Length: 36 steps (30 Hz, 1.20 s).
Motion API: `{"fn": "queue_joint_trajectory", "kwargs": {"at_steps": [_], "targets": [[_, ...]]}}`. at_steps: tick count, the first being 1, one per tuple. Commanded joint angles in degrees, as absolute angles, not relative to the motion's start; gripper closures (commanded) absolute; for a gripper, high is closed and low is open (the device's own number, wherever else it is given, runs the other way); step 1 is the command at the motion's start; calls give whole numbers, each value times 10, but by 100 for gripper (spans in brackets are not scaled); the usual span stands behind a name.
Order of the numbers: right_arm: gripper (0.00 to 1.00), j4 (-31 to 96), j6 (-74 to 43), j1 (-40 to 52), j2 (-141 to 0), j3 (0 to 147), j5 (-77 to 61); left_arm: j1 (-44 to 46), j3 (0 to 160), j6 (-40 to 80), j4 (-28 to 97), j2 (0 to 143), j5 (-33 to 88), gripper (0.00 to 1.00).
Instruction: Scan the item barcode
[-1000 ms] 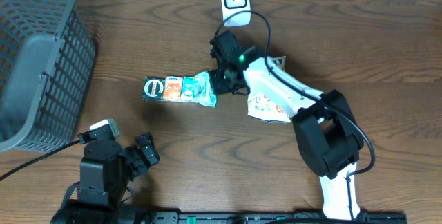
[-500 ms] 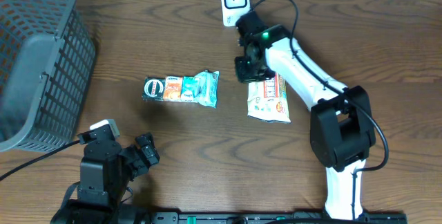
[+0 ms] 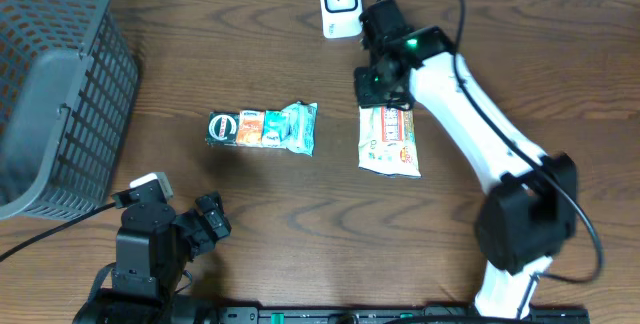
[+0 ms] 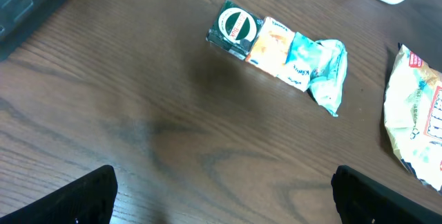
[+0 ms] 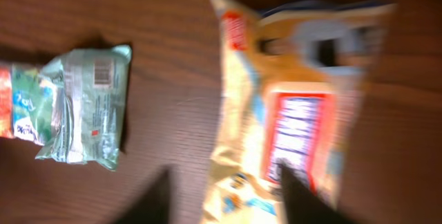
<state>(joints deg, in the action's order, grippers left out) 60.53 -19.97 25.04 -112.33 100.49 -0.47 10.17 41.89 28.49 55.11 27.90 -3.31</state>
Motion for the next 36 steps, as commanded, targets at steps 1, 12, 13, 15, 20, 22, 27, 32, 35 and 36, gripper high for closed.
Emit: {"fn": "queue_joint_trajectory", "kwargs": {"at_steps": [1, 12, 13, 15, 20, 22, 27, 32, 35, 36], "targets": [[17, 616, -197, 245, -1088, 1016, 124, 100, 420, 284, 551, 276, -35, 3], [74, 578, -197, 211, -1108, 931, 79, 100, 420, 284, 550, 276, -35, 3], [78, 562, -197, 210, -1108, 917, 57, 100, 420, 284, 550, 276, -35, 2], [83, 530, -197, 210, -1108, 889, 32, 100, 420, 284, 550, 276, -35, 2], [83, 459, -197, 213, -1109, 818, 24, 100, 420, 284, 550, 276, -35, 2], [83, 433, -197, 214, -1110, 787, 24, 100, 420, 284, 551, 276, -35, 2], [79, 378, -197, 214, -1110, 721, 24, 100, 420, 284, 550, 276, -35, 2], [80, 390, -197, 214, -1108, 719, 27, 101, 420, 284, 550, 276, -35, 2], [78, 425, -197, 212, -1105, 747, 26, 100, 420, 284, 550, 276, -35, 2], [77, 441, -197, 212, -1104, 762, 26, 101, 420, 284, 551, 276, -35, 2]]}}
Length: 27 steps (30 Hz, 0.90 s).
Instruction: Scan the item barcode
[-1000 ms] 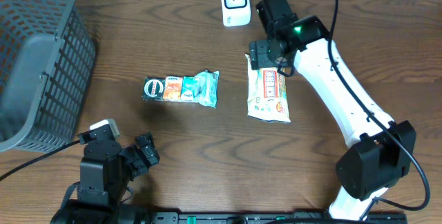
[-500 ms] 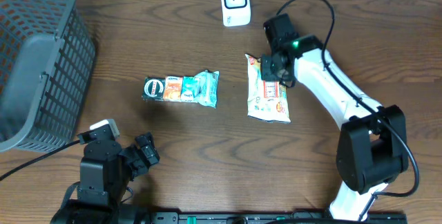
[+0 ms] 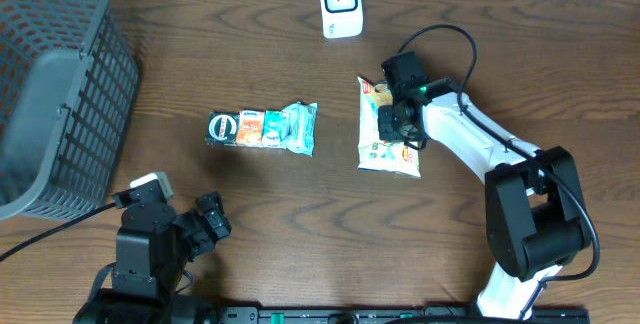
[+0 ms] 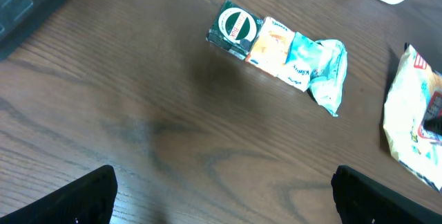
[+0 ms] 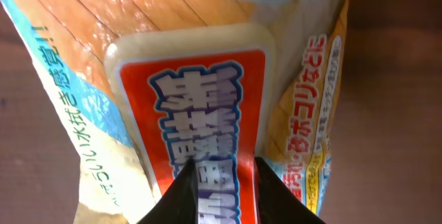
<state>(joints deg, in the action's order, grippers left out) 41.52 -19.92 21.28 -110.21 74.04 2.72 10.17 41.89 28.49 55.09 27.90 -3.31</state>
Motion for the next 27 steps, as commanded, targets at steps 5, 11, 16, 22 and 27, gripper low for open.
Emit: {"fn": "queue_joint_trajectory", "kwargs": {"at_steps": [5, 11, 16, 22, 27], "targets": [[65, 544, -196, 213, -1100, 870, 26, 101, 420, 284, 551, 276, -35, 2], [36, 592, -190, 218, -1100, 916, 24, 101, 420, 284, 550, 276, -35, 2], [28, 622, -191, 222, -1101, 877, 24, 101, 420, 284, 550, 276, -35, 2], [47, 557, -193, 222, -1101, 780, -12, 101, 420, 284, 551, 276, -35, 2], [51, 501, -196, 222, -1101, 715, -40, 101, 420, 284, 550, 276, -35, 2]]}}
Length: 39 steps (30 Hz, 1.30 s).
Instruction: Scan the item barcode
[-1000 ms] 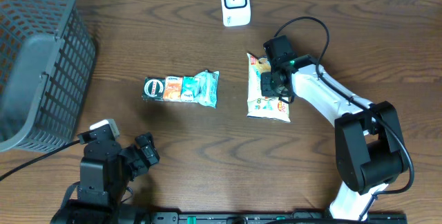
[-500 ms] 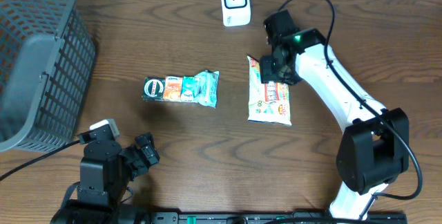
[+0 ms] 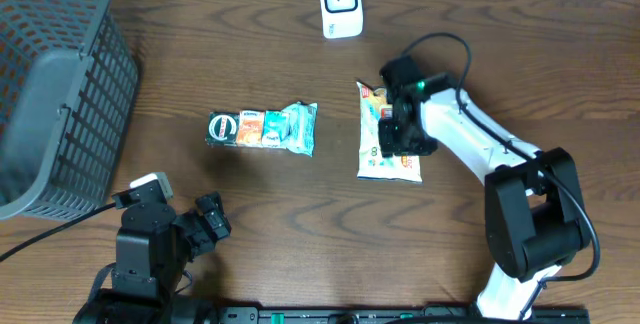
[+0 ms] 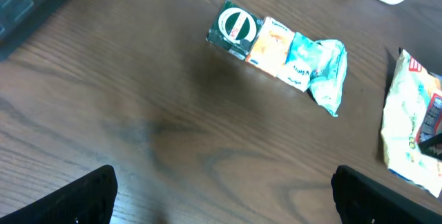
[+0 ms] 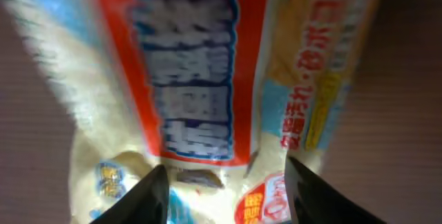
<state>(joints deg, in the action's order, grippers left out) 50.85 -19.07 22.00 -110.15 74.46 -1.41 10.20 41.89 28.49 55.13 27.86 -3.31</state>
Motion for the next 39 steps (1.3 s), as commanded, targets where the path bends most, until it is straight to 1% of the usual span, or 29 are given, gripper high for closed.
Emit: {"fn": "queue_joint_trajectory", "kwargs": {"at_steps": [1, 2, 6, 8, 11, 13, 16, 17, 18, 21, 23, 27, 32, 33, 34, 35, 37, 39], "targets": [[51, 504, -197, 222, -1101, 714, -38, 100, 420, 284, 550, 276, -35, 3], [49, 506, -197, 221, -1101, 714, -36, 101, 420, 284, 550, 276, -35, 2], [36, 541, -197, 215, -1100, 747, -35, 100, 420, 284, 550, 276, -35, 2], [27, 569, -197, 211, -1100, 778, -32, 101, 420, 284, 550, 276, -35, 2], [10, 626, -197, 205, -1100, 843, -29, 100, 420, 284, 550, 276, -35, 2], [5, 649, -197, 203, -1100, 886, -29, 100, 420, 284, 550, 276, -35, 2], [5, 647, -190, 203, -1100, 927, -29, 100, 420, 284, 550, 276, -35, 2], [8, 634, -185, 203, -1100, 934, -30, 100, 420, 284, 550, 276, -35, 2], [22, 597, -177, 203, -1100, 936, -28, 101, 420, 284, 550, 276, -35, 2], [44, 547, -177, 203, -1104, 931, -12, 100, 420, 284, 550, 276, -35, 3], [54, 524, -178, 203, -1109, 926, 5, 101, 420, 284, 551, 276, -35, 2], [65, 481, -178, 203, -1133, 921, 15, 100, 420, 284, 550, 276, -35, 2], [66, 473, -178, 206, -1182, 920, 14, 100, 420, 284, 550, 276, -35, 2], [64, 475, -178, 206, -1191, 920, 14, 100, 420, 284, 550, 276, -35, 2], [55, 477, -178, 206, -1202, 920, 14, 101, 420, 284, 551, 276, -35, 2], [49, 478, -178, 206, -1210, 920, 14, 100, 420, 284, 550, 276, -35, 2], [42, 478, -178, 206, -1226, 920, 13, 101, 420, 284, 550, 276, -35, 2], [22, 477, -178, 206, -1239, 920, 13, 100, 420, 284, 551, 276, -35, 3]]}}
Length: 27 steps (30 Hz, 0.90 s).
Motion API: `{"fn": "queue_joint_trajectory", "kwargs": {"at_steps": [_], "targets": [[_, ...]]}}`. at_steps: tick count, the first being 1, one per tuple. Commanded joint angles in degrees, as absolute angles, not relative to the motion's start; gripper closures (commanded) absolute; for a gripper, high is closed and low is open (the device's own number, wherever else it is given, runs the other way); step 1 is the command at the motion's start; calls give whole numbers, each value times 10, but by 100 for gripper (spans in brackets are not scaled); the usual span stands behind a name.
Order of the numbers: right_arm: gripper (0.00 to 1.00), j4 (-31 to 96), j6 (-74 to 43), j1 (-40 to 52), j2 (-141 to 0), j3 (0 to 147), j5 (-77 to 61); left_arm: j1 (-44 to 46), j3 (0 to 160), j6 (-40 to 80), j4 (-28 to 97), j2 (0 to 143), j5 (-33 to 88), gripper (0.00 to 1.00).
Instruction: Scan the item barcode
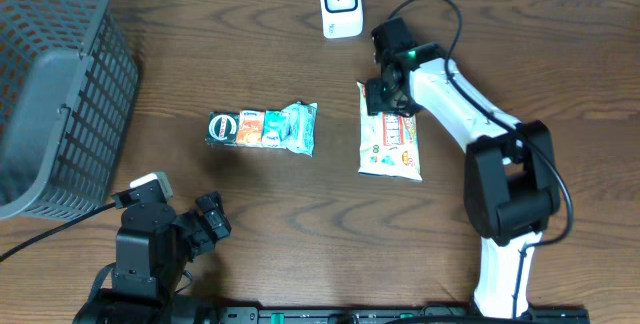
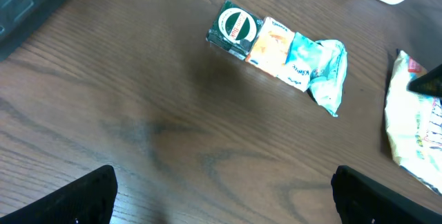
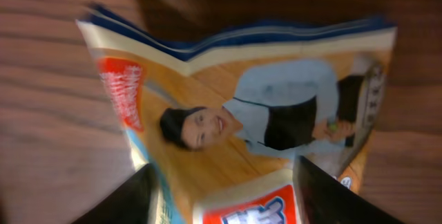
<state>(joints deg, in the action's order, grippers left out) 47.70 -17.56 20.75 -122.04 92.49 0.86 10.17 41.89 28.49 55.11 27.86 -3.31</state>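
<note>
The snack bag [image 1: 392, 149], cream and orange with a red label, lies flat on the table right of centre. In the right wrist view the snack bag [image 3: 242, 113] shows a printed face. My right gripper [image 1: 384, 97] is low over the bag's far end and stands open. In its own view the right gripper [image 3: 226, 198] has one finger on each side of the bag. The white scanner [image 1: 340, 4] stands at the back edge, also seen as the scanner. My left gripper [image 2: 224, 203] is open over bare wood near the front left, at left gripper [image 1: 205, 222].
A multicoloured pack [image 1: 262, 129] lies left of the bag, seen too as the pack [image 2: 280, 54]. A dark grey mesh basket [image 1: 55, 84] fills the far left. The right arm's cable loops above the table near the scanner.
My right gripper has moved from over the bag's middle to its far end, closer to the scanner. The bag still lies flat. The left arm has not moved.
My right gripper first hung open above the bag's far end. Then it was low over the bag's middle with its fingers close together, then with them wider apart there. Now it stands open at the far end.
</note>
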Motion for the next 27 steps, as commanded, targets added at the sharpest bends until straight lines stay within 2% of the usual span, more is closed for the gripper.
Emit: {"fn": "queue_joint_trajectory", "kwargs": {"at_steps": [1, 3, 7, 13, 18, 20, 22, 25, 27], "targets": [[14, 478, -178, 206, -1242, 920, 13, 101, 420, 284, 550, 276, -35, 2], [2, 481, -178, 206, -1243, 921, 14, 100, 420, 284, 551, 276, -35, 3], [1, 516, -180, 206, -1233, 943, 13, 101, 420, 284, 551, 276, -35, 2], [1, 652, -180, 206, -1201, 1021, 13, 101, 420, 284, 550, 276, -35, 2], [26, 712, -180, 210, -1195, 1022, 13, 100, 420, 284, 550, 276, -35, 2], [30, 715, -180, 215, -1196, 1009, 13, 101, 420, 284, 551, 276, -35, 2], [28, 711, -180, 221, -1196, 995, 13, 101, 420, 284, 550, 276, -35, 2], [9, 694, -176, 235, -1196, 977, 14, 101, 420, 284, 550, 276, -35, 3], [4, 690, -175, 244, -1196, 977, 14, 100, 420, 284, 551, 276, -35, 2]]}}
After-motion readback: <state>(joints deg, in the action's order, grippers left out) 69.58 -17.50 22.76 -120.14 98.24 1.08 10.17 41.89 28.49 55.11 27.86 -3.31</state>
